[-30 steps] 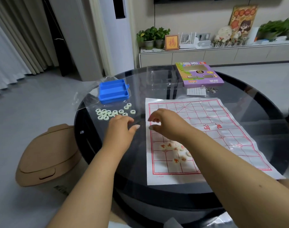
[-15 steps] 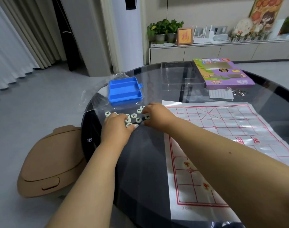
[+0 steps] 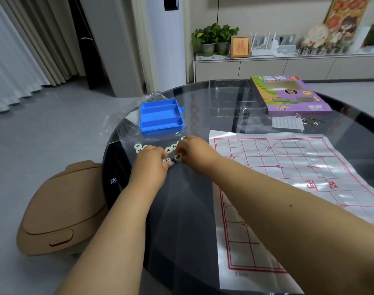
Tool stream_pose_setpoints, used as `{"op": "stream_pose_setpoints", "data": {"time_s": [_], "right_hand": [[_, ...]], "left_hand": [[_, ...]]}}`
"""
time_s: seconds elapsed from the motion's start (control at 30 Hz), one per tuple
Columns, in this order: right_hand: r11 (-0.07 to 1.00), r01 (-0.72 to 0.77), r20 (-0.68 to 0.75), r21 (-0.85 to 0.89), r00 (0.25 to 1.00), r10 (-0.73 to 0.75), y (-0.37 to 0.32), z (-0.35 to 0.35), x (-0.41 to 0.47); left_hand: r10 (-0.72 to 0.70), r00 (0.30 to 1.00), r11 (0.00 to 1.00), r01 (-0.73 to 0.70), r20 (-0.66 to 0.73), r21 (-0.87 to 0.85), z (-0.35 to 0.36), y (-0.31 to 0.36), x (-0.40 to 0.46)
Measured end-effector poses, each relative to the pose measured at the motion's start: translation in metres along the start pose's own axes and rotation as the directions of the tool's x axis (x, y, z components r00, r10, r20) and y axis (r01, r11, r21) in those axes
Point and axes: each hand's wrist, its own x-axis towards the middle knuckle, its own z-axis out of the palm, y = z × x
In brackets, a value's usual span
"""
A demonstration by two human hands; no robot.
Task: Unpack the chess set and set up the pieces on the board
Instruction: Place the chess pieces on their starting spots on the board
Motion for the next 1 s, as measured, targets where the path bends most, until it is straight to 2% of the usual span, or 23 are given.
{"op": "stream_pose_setpoints", "data": {"time_s": [0.17, 0.27, 0.33, 0.43, 0.5, 0.57, 0.67, 0.77, 0.87, 1.0], "right_hand": [[0.999, 0.019, 0.050, -0.043, 0.999, -0.017, -0.002, -0.016, -0.010], [0.999, 0.003, -0.086, 0.050, 0.996, 0.002, 0.023, -0.034, -0.035], [0.995, -0.076, -0.131, 0.068, 0.988, 0.084, 0.052, -0.046, -0.056], [0.965, -0.257, -0.125, 0.044, 0.957, 0.261, 0.100, -0.060, -0.082], [0.937, -0.348, -0.125, 0.040, 0.928, 0.350, 0.120, -0.062, -0.093], [0.925, -0.378, -0.114, 0.033, 0.918, 0.379, 0.126, -0.058, -0.097], [0.933, -0.359, -0.097, 0.040, 0.928, 0.361, 0.125, -0.061, -0.099], [0.909, -0.412, -0.138, 0.061, 0.899, 0.416, 0.138, -0.067, -0.107], [0.888, -0.444, -0.169, 0.117, 0.872, 0.459, 0.144, -0.060, -0.112], [0.906, -0.403, -0.164, 0.133, 0.892, 0.421, 0.132, -0.054, -0.102]], "left_hand": [[0.013, 1.000, 0.998, -0.014, 0.009, 0.068, 0.000, 0.005, -0.003], [0.027, 0.999, 0.997, -0.029, 0.032, 0.075, -0.003, 0.006, -0.004], [0.026, 0.999, 0.997, -0.029, 0.043, 0.072, -0.005, 0.008, -0.006], [0.034, 0.999, 0.999, -0.035, 0.039, 0.014, -0.009, 0.022, -0.009], [0.075, 0.997, 0.996, -0.074, 0.028, -0.044, -0.013, 0.041, -0.011], [0.146, 0.989, 0.985, -0.143, 0.027, -0.094, -0.012, 0.067, -0.013], [0.262, 0.959, 0.960, -0.249, 0.106, -0.126, 0.002, 0.112, -0.013], [0.348, 0.909, 0.937, -0.328, 0.230, -0.120, 0.026, 0.145, -0.010], [0.349, 0.890, 0.937, -0.336, 0.294, -0.093, 0.043, 0.159, -0.009], [0.307, 0.892, 0.950, -0.310, 0.331, -0.047, 0.050, 0.159, -0.007]]}}
